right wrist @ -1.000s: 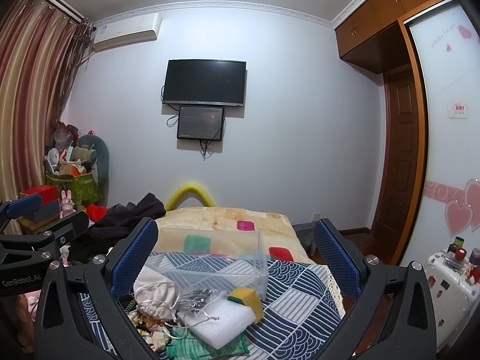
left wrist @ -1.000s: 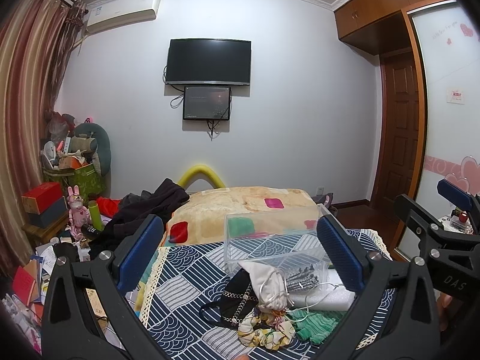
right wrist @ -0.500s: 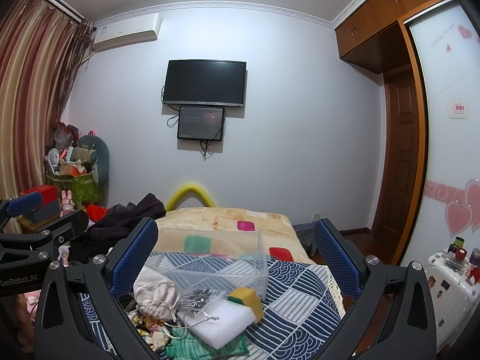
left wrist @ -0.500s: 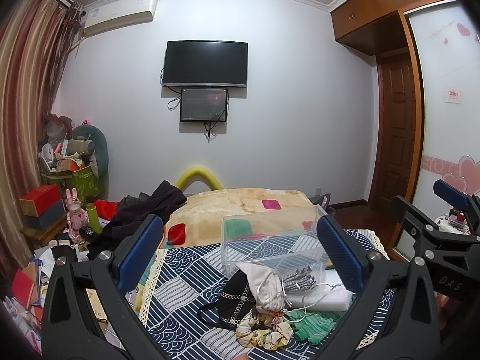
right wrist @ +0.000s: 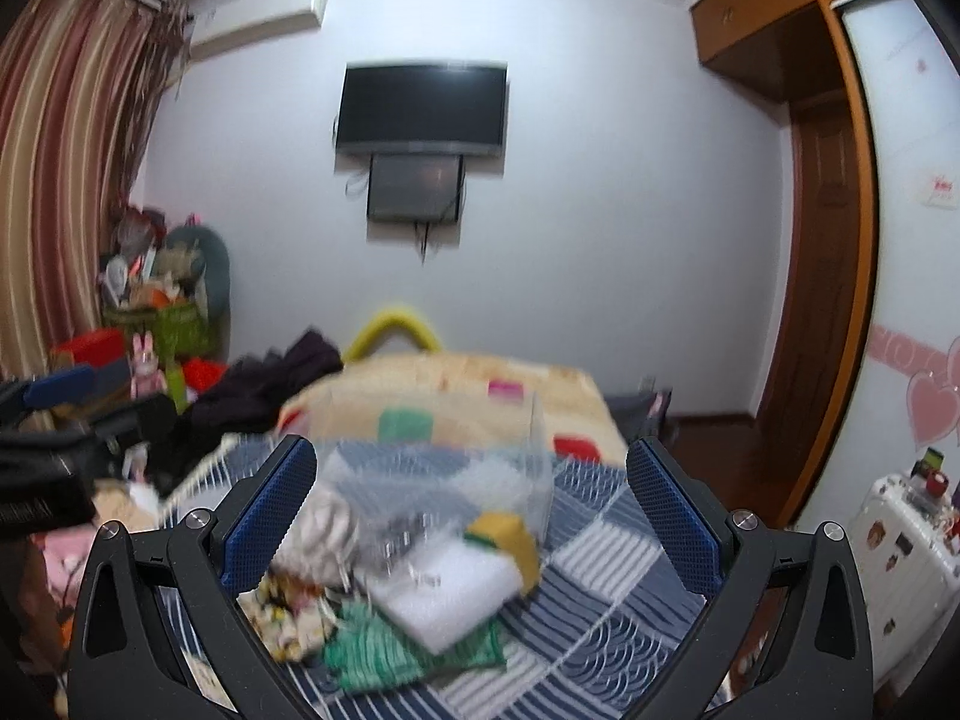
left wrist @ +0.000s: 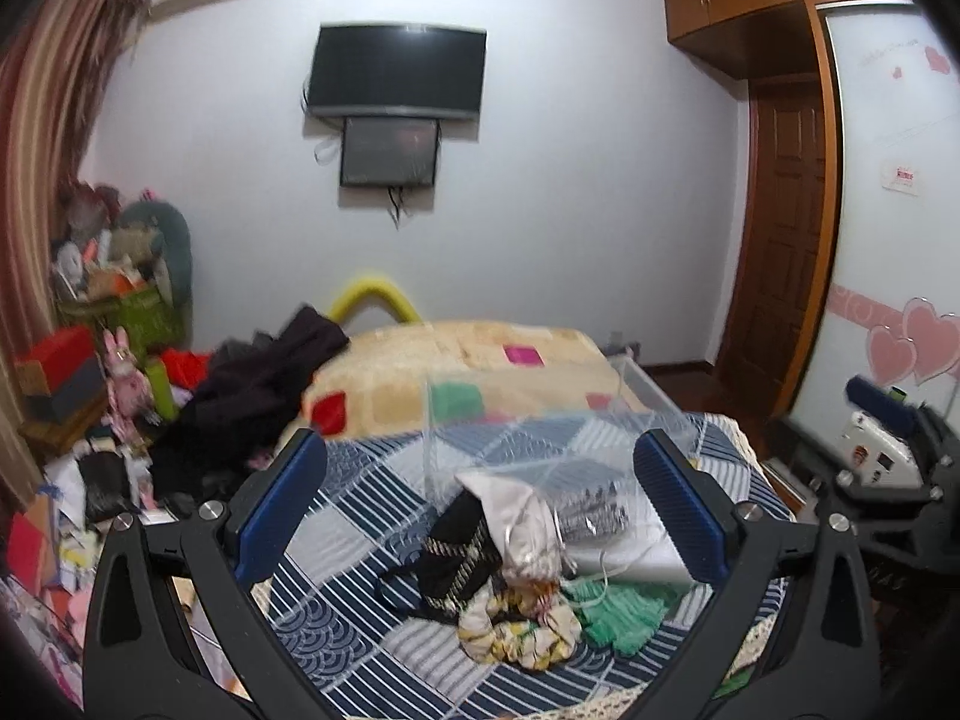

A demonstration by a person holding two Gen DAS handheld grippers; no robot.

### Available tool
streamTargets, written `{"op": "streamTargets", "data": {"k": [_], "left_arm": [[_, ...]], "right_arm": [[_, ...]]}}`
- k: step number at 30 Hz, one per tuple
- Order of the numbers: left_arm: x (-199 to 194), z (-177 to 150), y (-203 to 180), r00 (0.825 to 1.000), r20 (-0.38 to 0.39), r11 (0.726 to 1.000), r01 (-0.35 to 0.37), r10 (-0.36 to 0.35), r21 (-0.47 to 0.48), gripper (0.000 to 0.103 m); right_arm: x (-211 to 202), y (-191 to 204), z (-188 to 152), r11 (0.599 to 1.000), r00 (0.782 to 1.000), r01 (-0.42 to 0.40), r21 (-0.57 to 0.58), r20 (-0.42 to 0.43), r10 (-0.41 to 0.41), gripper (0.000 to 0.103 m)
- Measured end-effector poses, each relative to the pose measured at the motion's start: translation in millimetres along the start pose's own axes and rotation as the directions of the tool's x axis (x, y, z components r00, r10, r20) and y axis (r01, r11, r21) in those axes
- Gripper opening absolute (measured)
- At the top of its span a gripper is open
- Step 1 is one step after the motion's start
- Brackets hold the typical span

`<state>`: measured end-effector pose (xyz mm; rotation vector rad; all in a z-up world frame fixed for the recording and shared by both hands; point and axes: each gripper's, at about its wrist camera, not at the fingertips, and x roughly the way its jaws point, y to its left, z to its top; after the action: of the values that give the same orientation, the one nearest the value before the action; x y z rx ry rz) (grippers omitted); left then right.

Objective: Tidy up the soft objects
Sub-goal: 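Grasp the black chain-strap purse with the left gripper while the right tool approaches the clear box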

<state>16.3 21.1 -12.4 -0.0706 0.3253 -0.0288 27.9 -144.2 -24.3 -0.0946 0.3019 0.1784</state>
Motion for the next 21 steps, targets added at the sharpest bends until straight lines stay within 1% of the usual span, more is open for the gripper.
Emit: {"op": "streamTargets", "data": {"k": [3,4,5,6,7,9,10,14,17,18,21], "left_arm": [[12,-10,8,0.998,-0.048,0.999,0.044,-0.046,-0.032,0.103],[16,-15,10,0.996,-0.066,0.997,0.061,-0.064,-0.047,0.099],[21,-19,13,0.993,-0.087,0.995,0.076,-0.081,-0.062,0.091],[25,-25,14,0.990,-0.109,0.994,0.084,-0.091,-0.073,0.088],[30,-30,15,0.987,-0.132,0.994,0.081,-0.091,-0.077,0.085],[43,-43,13,0.979,-0.187,0.996,0.069,-0.079,-0.063,0.085],[49,-48,12,0.974,-0.212,0.996,0.066,-0.078,-0.061,0.085],[71,-74,18,0.948,-0.300,0.992,0.076,-0.103,-0.099,0.076],[83,-85,28,0.934,-0.345,0.991,0.061,-0.098,-0.116,0.074],[87,-89,32,0.930,-0.355,0.991,0.052,-0.092,-0.122,0.073],[98,-94,48,0.925,-0.373,0.989,0.019,-0.073,-0.145,0.069]], "right_arm": [[14,-3,-19,1.000,0.996,-0.024,-0.005,-0.081,0.024,0.103],[16,-4,-26,1.000,0.994,-0.030,-0.002,-0.101,0.030,0.103],[19,-6,-30,0.999,0.992,-0.035,0.001,-0.120,0.035,0.103],[22,-8,-35,0.999,0.989,-0.043,0.006,-0.143,0.043,0.103],[26,-9,-38,0.999,0.986,-0.047,0.011,-0.160,0.048,0.103],[32,-15,-43,0.998,0.979,-0.061,0.035,-0.192,0.066,0.102],[36,-18,-45,0.997,0.976,-0.067,0.049,-0.204,0.075,0.100],[45,-25,-51,0.994,0.966,-0.074,0.078,-0.243,0.091,0.092],[50,-26,-55,0.994,0.959,-0.079,0.079,-0.265,0.097,0.086],[51,-26,-56,0.993,0.957,-0.084,0.080,-0.271,0.103,0.086],[58,-20,-58,0.993,0.952,-0.097,0.071,-0.284,0.114,0.079]]}}
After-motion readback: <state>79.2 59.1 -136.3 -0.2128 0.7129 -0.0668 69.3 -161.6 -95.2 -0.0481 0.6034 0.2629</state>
